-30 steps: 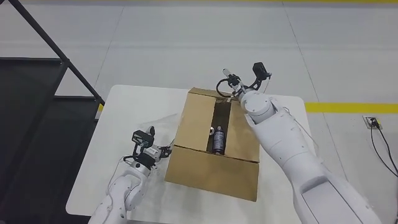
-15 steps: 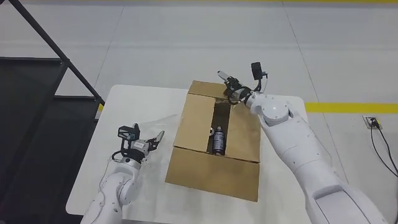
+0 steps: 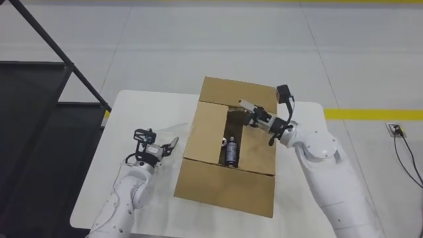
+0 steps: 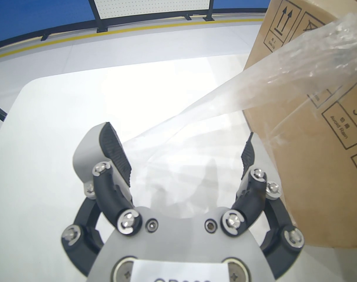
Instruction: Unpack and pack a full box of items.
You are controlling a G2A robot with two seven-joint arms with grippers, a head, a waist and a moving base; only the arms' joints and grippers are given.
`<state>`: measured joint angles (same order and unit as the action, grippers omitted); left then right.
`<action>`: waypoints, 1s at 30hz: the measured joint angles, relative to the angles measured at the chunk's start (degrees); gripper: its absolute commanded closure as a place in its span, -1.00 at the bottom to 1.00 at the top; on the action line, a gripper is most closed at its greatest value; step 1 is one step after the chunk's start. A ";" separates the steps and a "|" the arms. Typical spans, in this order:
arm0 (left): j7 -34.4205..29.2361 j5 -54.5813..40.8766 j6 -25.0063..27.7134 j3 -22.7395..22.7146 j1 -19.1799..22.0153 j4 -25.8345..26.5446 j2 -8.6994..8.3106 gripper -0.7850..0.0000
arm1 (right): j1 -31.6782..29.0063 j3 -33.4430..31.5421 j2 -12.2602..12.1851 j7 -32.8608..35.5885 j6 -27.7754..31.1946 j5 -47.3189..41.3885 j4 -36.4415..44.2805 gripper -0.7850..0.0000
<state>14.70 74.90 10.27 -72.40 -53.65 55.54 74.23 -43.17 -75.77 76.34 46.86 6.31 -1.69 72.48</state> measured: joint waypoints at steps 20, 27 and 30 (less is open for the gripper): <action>-2.93 1.36 1.02 0.19 4.13 -4.17 0.08 -1.00 | -6.09 0.38 -0.63 -6.67 -3.69 4.61 9.44 -1.00; -2.67 -2.04 -1.03 -0.17 8.24 -8.63 0.76 -1.00 | -6.78 0.08 -1.00 -6.50 -3.18 4.57 9.91 -1.00; -2.08 -4.06 -1.33 -1.05 9.65 -10.30 0.86 -1.00 | -6.81 -0.61 -1.24 -5.81 -3.09 3.90 9.85 -1.00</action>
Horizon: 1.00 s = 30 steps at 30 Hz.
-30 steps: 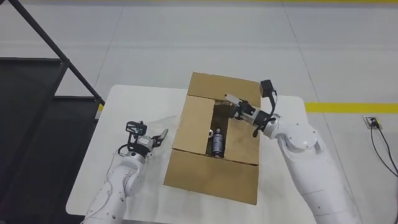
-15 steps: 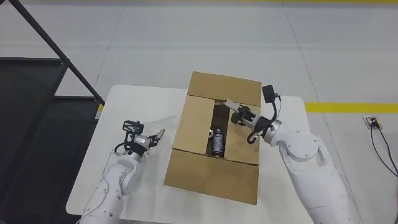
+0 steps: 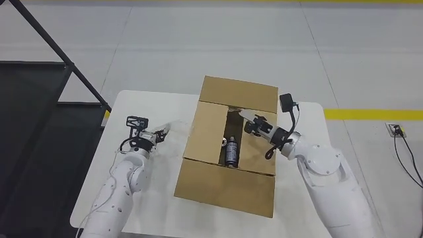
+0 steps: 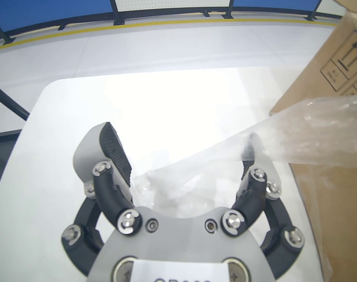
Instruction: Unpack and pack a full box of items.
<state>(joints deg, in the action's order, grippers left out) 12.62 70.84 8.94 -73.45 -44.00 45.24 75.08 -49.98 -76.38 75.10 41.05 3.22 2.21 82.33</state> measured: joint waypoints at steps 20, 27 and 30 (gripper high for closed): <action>-2.11 -10.45 -1.12 -5.89 5.11 -9.00 -0.48 -1.00 | 1.48 0.77 -0.68 0.42 -0.17 -0.78 -1.41 -1.00; -3.27 -14.11 0.00 -7.79 5.83 -11.78 -0.82 -1.00 | 1.99 1.29 -0.83 0.45 -0.19 -1.00 -1.70 -1.00; -3.41 -14.89 -0.49 -8.32 6.15 -12.77 -0.95 -1.00 | 2.13 1.49 -0.91 0.42 -0.11 -1.01 -1.82 -1.00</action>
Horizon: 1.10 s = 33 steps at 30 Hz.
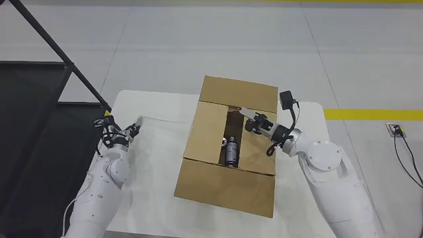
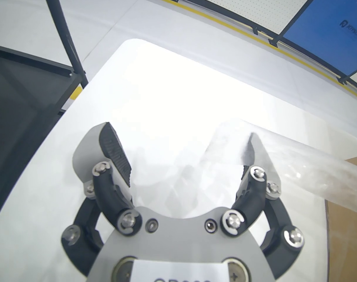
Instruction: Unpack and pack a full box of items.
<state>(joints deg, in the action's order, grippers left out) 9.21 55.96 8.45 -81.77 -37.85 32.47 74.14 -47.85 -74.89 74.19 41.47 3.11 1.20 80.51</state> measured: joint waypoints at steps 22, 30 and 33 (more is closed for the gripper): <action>1.91 -6.76 -1.13 -1.96 1.75 -3.17 0.20 -1.00 | -0.66 1.44 -0.64 -0.07 -1.09 0.84 1.44 -1.00; 7.55 -5.34 9.04 -3.97 -8.42 11.34 -1.39 -1.00 | 4.91 9.84 0.62 0.91 -7.69 5.89 -2.39 -1.00; 8.37 -2.18 10.46 -4.30 -14.47 19.95 -2.03 -1.00 | 7.42 13.01 1.50 -0.63 -8.77 6.38 -5.42 -1.00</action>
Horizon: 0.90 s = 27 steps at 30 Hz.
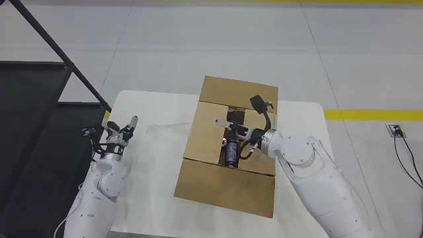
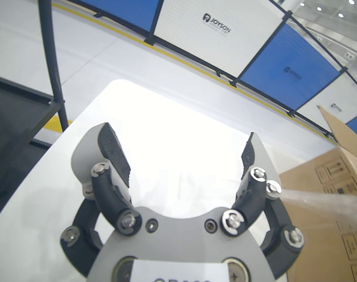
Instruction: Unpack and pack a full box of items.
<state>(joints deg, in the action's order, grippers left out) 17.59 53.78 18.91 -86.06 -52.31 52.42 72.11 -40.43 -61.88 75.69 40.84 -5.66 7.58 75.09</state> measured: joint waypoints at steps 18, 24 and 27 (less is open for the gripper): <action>1.34 14.04 -2.53 3.10 -18.50 29.08 -0.70 -1.00 | 9.51 4.07 3.31 4.21 5.38 -12.41 -14.99 -1.00; 1.07 19.46 -1.38 4.17 -21.07 33.44 -1.01 -1.00 | 10.38 3.94 3.98 5.66 5.49 -17.76 -14.27 -1.00; 1.03 21.07 -0.39 4.74 -22.26 35.55 -1.13 -1.00 | 10.90 4.31 4.52 4.80 5.29 -20.24 -13.52 -1.00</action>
<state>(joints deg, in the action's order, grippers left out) 18.62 74.84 18.53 -81.33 -74.57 87.97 70.98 -29.53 -57.57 80.21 45.64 -0.37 -12.65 61.57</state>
